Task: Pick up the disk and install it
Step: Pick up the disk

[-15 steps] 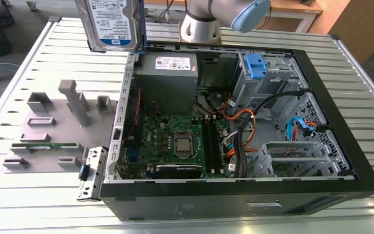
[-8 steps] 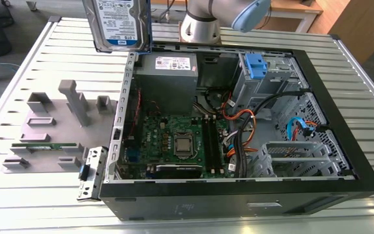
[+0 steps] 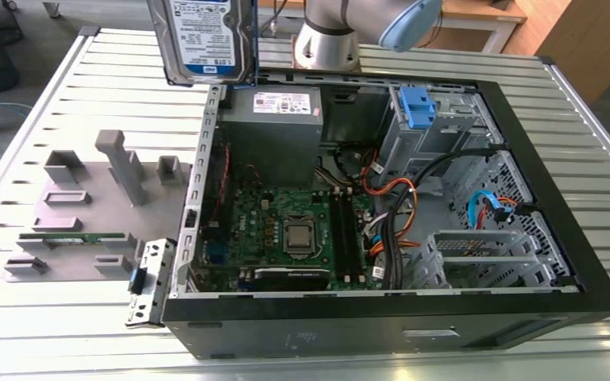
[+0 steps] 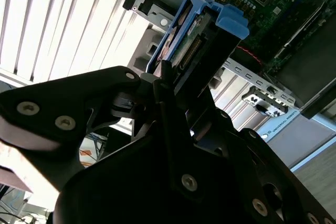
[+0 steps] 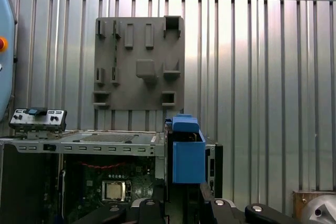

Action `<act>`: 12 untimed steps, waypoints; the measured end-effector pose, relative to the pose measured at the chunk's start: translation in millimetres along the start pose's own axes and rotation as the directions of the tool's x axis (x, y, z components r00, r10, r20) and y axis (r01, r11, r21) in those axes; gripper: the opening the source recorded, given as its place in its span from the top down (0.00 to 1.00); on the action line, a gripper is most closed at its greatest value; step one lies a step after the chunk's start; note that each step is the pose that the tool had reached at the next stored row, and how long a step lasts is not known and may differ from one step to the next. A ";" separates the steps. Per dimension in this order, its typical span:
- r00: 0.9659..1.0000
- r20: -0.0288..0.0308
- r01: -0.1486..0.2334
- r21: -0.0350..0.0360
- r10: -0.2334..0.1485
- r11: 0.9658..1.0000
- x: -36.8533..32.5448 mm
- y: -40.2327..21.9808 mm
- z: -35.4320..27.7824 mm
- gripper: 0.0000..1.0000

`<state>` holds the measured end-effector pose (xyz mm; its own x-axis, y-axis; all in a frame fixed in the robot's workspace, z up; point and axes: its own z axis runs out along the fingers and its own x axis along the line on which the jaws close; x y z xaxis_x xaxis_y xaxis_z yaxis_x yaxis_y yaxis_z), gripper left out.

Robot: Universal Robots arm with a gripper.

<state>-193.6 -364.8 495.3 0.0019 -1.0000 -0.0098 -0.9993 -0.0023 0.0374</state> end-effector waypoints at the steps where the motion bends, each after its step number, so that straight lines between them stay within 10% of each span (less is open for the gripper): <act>1: 1.000 0.000 0.000 0.000 0.000 1.000 0.0 -1.7 -0.1 0.65; 12: 1.000 0.000 0.000 0.000 0.000 1.000 0.1 -21.1 -0.8 0.65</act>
<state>-172.5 -364.8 495.3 0.0020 -1.0000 -0.0098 -0.9993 -0.0024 0.0373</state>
